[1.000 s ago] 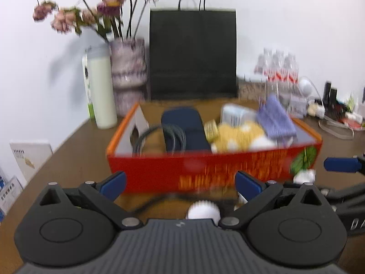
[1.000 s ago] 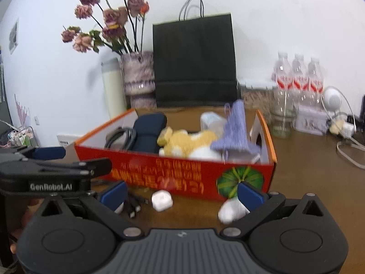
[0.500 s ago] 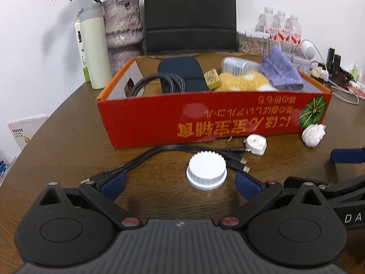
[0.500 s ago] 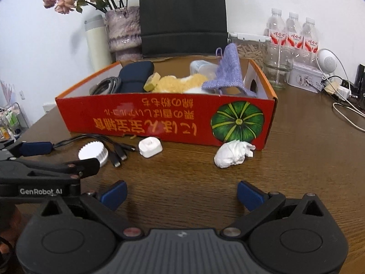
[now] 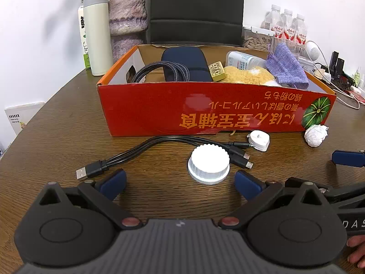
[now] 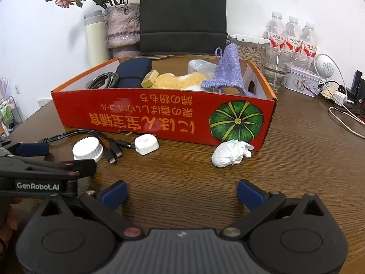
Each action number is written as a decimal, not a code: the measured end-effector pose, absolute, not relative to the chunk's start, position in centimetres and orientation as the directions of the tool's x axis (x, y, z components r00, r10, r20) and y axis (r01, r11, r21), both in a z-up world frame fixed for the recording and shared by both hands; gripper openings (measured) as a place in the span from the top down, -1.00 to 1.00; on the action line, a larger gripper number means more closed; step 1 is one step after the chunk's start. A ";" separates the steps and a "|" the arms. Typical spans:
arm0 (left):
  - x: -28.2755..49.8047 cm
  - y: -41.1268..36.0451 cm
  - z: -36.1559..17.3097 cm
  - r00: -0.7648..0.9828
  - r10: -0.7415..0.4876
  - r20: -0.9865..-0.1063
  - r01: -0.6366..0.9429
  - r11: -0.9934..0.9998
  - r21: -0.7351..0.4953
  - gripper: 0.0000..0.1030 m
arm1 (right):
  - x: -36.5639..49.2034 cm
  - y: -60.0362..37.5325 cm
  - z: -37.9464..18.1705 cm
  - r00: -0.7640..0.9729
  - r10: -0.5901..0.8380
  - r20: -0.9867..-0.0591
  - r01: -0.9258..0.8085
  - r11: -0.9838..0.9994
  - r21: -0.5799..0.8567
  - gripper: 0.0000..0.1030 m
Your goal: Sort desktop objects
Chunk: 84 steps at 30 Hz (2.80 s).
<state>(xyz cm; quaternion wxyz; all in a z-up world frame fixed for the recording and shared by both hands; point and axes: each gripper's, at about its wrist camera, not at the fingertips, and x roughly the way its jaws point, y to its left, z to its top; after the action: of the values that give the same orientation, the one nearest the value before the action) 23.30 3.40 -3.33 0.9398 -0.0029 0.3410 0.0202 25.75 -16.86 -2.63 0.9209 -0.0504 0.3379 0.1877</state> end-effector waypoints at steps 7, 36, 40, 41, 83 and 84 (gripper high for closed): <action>23.3 3.4 -3.3 0.766 0.036 -0.641 -0.040 0.999 0.009 -1.00 | 25.4 -16.8 -2.7 0.703 0.305 -0.643 -0.378 0.925 0.025 -1.00; 23.5 3.5 -3.3 0.767 0.035 -0.641 -0.042 0.999 0.003 -1.00 | 25.4 -16.8 -2.6 0.703 0.306 -0.642 -0.381 0.924 0.023 -1.00; 23.6 3.7 -3.2 0.772 0.017 -0.635 -0.036 0.999 -0.017 -1.00 | 25.3 -16.7 -2.7 0.703 0.308 -0.641 -0.382 0.924 0.024 -1.00; 23.6 3.8 -3.1 0.776 0.011 -0.631 -0.036 0.999 -0.027 -1.00 | 25.3 -16.7 -2.7 0.703 0.310 -0.640 -0.383 0.923 0.026 -1.00; 21.6 3.0 0.0 0.867 -0.014 -0.498 0.003 1.000 -0.024 0.21 | 26.2 -19.6 0.1 0.798 0.336 -0.500 -0.349 0.935 0.070 0.65; 21.3 3.1 0.4 0.877 -0.014 -0.479 -0.001 1.000 -0.031 0.21 | 25.9 -19.6 0.4 0.804 0.341 -0.487 -0.351 0.933 0.074 0.65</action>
<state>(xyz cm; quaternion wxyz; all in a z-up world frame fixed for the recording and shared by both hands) 21.31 3.14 0.42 0.9688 -0.0153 0.2475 -0.0035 25.91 -19.59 0.41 0.9498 -0.0100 0.2542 0.1821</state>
